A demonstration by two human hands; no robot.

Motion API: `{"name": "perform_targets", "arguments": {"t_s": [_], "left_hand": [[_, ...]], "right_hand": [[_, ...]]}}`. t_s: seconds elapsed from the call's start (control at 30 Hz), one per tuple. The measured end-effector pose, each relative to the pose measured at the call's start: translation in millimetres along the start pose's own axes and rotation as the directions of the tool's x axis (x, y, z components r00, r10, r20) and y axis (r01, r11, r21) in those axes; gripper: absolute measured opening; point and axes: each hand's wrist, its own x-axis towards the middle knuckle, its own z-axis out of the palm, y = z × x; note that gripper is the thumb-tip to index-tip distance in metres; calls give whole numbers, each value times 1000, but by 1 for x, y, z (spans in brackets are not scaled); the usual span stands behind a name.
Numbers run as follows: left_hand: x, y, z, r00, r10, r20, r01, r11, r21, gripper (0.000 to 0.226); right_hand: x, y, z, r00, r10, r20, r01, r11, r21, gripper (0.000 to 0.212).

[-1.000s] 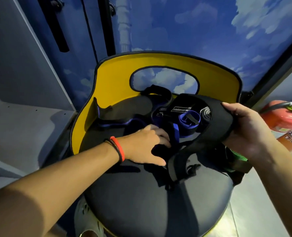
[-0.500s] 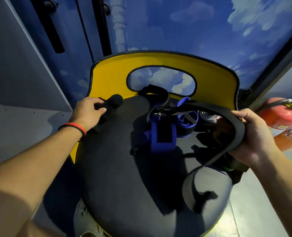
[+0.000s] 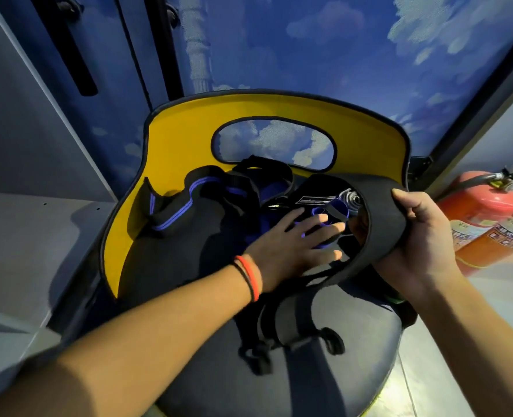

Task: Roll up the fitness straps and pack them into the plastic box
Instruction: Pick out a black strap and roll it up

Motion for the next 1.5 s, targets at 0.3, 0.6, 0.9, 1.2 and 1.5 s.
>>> {"name": "perform_targets", "arguments": {"t_s": [0.3, 0.6, 0.9, 1.2, 1.5], "left_hand": [[9, -37, -13, 955, -169, 243, 111, 966, 235, 59], [-93, -140, -32, 864, -446, 233, 339, 858, 386, 71], [-95, -121, -31, 803, -568, 181, 526, 818, 233, 70], [-58, -58, -71, 462, -718, 521, 788, 63, -613, 59], [-2, -21, -52, 186, -583, 791, 425, -679, -599, 59]], "right_hand": [[2, -1, 1, 999, -32, -43, 33, 999, 32, 21], [2, 0, -7, 997, -74, -30, 76, 995, 58, 23], [18, 46, -3, 984, 176, -13, -174, 951, -254, 39], [-2, 75, 2, 969, 238, 61, -160, 801, -578, 27], [-32, 81, 8, 976, 210, 63, -116, 739, -664, 26]]}}
